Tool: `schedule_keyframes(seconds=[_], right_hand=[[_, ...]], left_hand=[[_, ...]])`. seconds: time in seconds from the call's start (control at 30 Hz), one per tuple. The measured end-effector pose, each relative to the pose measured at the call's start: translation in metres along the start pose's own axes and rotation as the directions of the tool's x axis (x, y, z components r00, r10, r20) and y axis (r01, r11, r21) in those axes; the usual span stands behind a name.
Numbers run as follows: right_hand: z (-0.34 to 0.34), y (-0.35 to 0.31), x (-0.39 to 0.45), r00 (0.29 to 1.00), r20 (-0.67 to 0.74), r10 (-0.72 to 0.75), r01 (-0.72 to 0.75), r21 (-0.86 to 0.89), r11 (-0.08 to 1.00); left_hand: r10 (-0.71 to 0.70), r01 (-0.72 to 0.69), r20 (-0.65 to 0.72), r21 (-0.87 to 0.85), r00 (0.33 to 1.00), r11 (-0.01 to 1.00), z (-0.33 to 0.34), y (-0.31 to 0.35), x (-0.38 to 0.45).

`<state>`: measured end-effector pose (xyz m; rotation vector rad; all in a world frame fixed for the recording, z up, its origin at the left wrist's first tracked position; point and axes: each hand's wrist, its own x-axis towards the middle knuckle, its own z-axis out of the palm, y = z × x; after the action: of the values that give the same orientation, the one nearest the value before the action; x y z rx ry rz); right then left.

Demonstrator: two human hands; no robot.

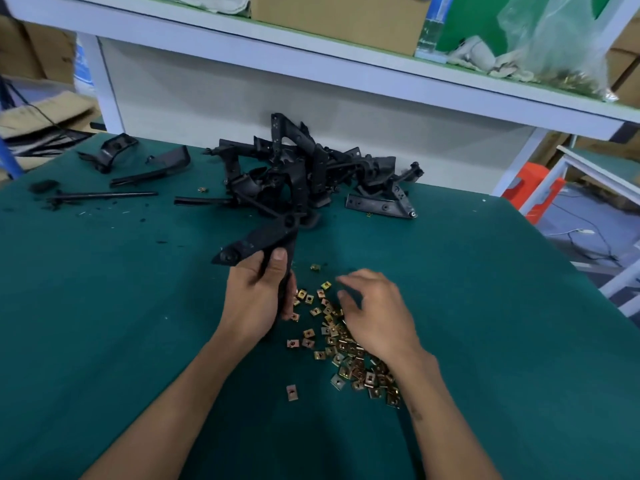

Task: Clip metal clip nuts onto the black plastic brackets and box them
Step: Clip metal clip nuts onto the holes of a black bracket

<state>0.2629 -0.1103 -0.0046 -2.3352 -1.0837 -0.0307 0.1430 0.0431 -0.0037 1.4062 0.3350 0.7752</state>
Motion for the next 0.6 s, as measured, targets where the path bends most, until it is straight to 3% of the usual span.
schedule_keyframes(seconds=[0.13,0.4,0.47,0.6], right_hand=[[0.008,-0.010,0.019,0.993,0.113,0.021,-0.016,-0.052,0.999],[0.019,-0.012,0.024,0.996,0.019,0.088,-0.087,-0.013,0.996],[0.016,-0.009,0.023,0.996,-0.031,0.088,-0.087,0.024,0.996],[0.000,-0.003,0.016,0.976,-0.175,0.130,-0.081,0.263,0.962]], left_hand=[[0.055,-0.056,0.012,0.193,0.998,0.980,0.004,-0.002,-0.003],[0.095,-0.081,-0.022,0.363,0.995,0.928,0.007,-0.009,-0.003],[0.193,-0.178,0.033,0.556,0.981,0.812,0.008,-0.010,-0.003],[0.264,-0.350,0.258,0.845,0.929,0.404,0.021,-0.010,-0.012]])
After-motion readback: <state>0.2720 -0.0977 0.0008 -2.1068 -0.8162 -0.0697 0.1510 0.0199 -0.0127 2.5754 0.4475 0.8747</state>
